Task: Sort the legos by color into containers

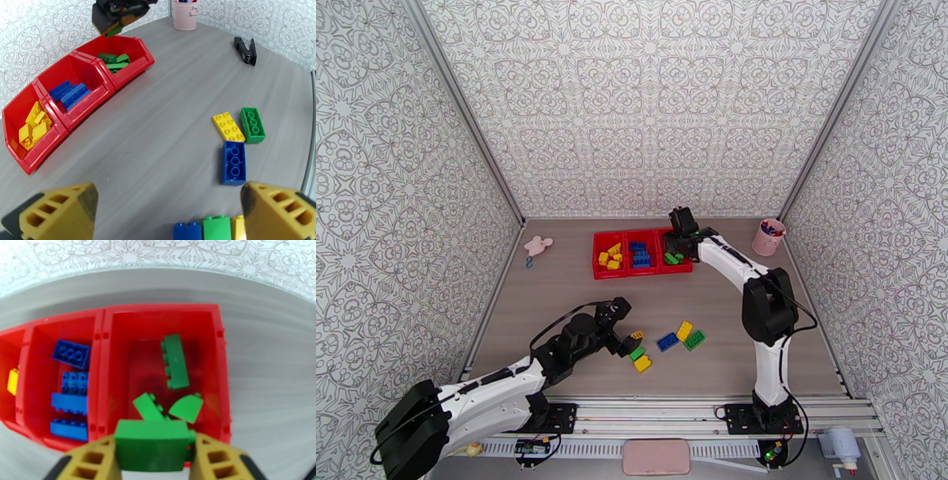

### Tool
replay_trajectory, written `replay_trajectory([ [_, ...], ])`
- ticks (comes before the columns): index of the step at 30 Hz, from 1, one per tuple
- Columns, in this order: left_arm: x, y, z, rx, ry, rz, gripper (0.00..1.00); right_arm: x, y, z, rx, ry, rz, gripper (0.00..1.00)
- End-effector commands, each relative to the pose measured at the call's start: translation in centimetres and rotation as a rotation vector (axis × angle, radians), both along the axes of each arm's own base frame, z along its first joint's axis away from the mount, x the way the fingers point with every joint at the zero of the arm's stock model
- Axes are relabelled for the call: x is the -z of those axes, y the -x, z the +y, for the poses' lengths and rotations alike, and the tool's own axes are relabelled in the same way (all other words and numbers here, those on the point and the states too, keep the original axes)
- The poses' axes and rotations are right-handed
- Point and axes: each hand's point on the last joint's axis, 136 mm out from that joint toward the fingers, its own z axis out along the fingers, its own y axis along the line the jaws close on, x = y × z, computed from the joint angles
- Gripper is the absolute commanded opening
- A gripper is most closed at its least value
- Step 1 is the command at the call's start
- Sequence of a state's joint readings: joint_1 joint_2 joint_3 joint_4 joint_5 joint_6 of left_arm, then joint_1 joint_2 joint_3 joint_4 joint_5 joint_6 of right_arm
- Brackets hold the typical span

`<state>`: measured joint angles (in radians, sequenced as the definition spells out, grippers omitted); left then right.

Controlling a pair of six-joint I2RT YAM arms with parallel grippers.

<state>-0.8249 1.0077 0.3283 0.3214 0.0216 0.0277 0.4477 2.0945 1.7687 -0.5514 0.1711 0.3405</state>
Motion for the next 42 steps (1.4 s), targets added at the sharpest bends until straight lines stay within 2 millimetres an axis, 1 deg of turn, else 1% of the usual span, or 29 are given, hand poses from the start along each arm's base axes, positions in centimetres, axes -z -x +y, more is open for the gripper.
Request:
replay_trajectory([
  [1,-1.7,-0.6,-0.5,-0.013,0.028,-0.04,1.0,0.5,-0.9,0.6,-0.027,0.005,0.014,0.31],
  [9,-1.4,-0.6,-0.1,-0.019,0.011,-0.034,1.0,2.4,-1.9,0.9,-0.031,0.0,0.051,0.32],
  [12,-1.5,-0.7,0.1,-0.022,0.01,-0.037,1.0,2.3,-2.3,1.1,-0.041,0.004,0.048,0.36],
  [15,-1.7,-0.8,0.3,-0.028,0.013,-0.041,1.0,1.2,-2.3,1.0,-0.047,0.016,0.033,0.46],
  [17,-1.8,-0.8,0.4,-0.029,0.014,-0.042,1.0,0.1,-2.0,0.7,-0.054,0.021,0.02,0.58],
  [19,-1.9,-0.7,0.4,-0.023,0.015,-0.042,1.0,-0.8,-1.3,0.4,-0.055,0.017,0.01,0.69],
  [21,-2.0,-0.5,0.4,-0.01,0.009,-0.043,1.0,-1.4,0.0,0.1,-0.064,0.006,0.005,0.76],
  [23,-1.9,-0.3,0.3,0.011,-0.004,-0.043,1.0,-2.2,1.6,-0.5,-0.066,-0.013,-0.009,0.8],
  [24,-2.1,-0.2,0.3,0.018,-0.006,-0.045,1.0,-1.9,2.6,-0.9,-0.065,-0.018,-0.001,0.82],
  [26,-2.1,0.1,0.2,0.036,-0.01,-0.044,1.0,-2.0,5.0,-1.7,-0.062,-0.029,0.008,0.85],
  [27,-2.2,0.1,0.1,0.043,-0.01,-0.043,1.0,-1.6,6.1,-2.1,-0.061,-0.028,0.021,0.86],
  [29,-2.2,0.4,0.1,0.059,-0.014,-0.039,1.0,-1.2,9.0,-3.0,-0.057,-0.03,0.051,0.87],
  [33,-2.3,1.0,0.1,0.087,-0.015,-0.031,1.0,0.6,15.2,-4.9,-0.025,-0.004,0.16,0.88],
  [35,-2.2,1.3,0.1,0.101,-0.015,-0.021,1.0,1.6,18.7,-5.1,-0.033,0.002,0.224,0.88],
  [38,-1.9,1.8,0.2,0.129,-0.019,-0.003,1.0,2.5,23.2,-5.0,-0.057,0.013,0.296,0.89],
  [42,-1.8,2.0,0.4,0.146,-0.023,0.012,1.0,3.3,27.9,-4.4,-0.106,0.039,0.387,0.93],
])
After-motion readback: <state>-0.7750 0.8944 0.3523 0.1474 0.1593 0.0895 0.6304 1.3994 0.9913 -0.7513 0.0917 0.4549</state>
